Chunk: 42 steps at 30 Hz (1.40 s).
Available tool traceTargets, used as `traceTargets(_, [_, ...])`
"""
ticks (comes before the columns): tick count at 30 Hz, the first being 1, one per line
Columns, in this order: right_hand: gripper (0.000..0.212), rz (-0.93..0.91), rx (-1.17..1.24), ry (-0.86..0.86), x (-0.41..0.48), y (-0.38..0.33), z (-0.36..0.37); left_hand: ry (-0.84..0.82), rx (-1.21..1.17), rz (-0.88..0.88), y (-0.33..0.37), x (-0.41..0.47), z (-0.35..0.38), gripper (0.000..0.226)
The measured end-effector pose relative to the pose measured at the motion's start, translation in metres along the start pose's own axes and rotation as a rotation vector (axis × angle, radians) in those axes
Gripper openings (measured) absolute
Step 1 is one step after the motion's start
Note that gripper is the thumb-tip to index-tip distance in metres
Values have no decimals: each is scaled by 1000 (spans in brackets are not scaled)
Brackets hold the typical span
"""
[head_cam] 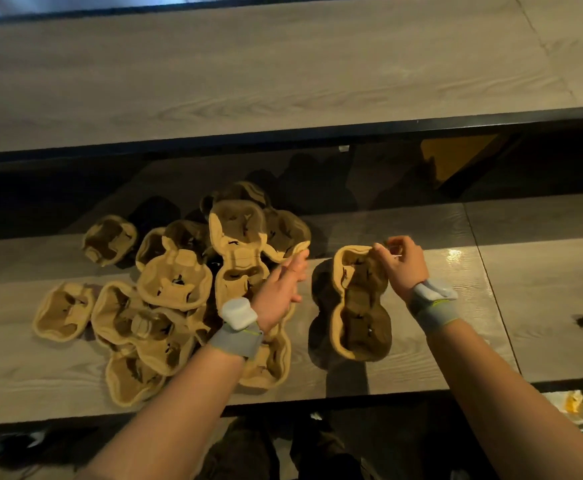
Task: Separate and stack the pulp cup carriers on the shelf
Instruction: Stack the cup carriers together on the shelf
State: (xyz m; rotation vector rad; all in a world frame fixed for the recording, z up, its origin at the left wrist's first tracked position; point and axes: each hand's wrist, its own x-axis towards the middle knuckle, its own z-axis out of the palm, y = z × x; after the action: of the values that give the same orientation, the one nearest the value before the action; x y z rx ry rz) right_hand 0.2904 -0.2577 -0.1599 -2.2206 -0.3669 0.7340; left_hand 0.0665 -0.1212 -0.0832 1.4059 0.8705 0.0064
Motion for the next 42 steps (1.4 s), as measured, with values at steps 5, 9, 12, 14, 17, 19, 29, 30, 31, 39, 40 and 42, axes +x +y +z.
traceTargets(5, [28, -193, 21, -177, -21, -64, 15, 186, -161, 101, 15, -29, -69, 66])
traceTargets(9, [23, -235, 58, -373, -49, -95, 45, 314, -284, 152, 12, -47, -95, 63])
traceTargets(12, [26, -216, 49, -486, -63, -105, 70, 371, -310, 123, 4, -52, -95, 60])
traceTargets(14, [25, -213, 29, -497, -68, -103, 84, 385, -310, 89, -5, -52, -94, 59])
traceTargets(17, [17, -185, 13, -542, -74, -100, 102, 385, -310, 55, -14, -52, -95, 59])
traceTargets(19, [15, -179, -10, -555, -75, -98, 110, 366, -315, 40, -16, -52, -95, 60])
traceTargets(29, [37, -107, -115, -491, -69, -95, 128, 306, -266, 7, -13, -50, -98, 68])
traceTargets(30, [40, -94, -128, -509, -69, -94, 130, 301, -256, 1, -14, -50, -99, 66])
traceTargets(31, [42, -86, -120, -533, -69, -94, 132, 295, -247, -8, -15, -50, -99, 66])
traceTargets(39, [13, -156, 17, -503, -79, -102, 127, 266, -168, -65, -19, -52, -102, 69])
traceTargets(40, [12, -174, 38, -485, -81, -105, 123, 264, -173, -65, -18, -52, -102, 69])
traceTargets(42, [12, -207, 103, -466, -87, -113, 114, 252, -196, -60, -13, -54, -103, 64])
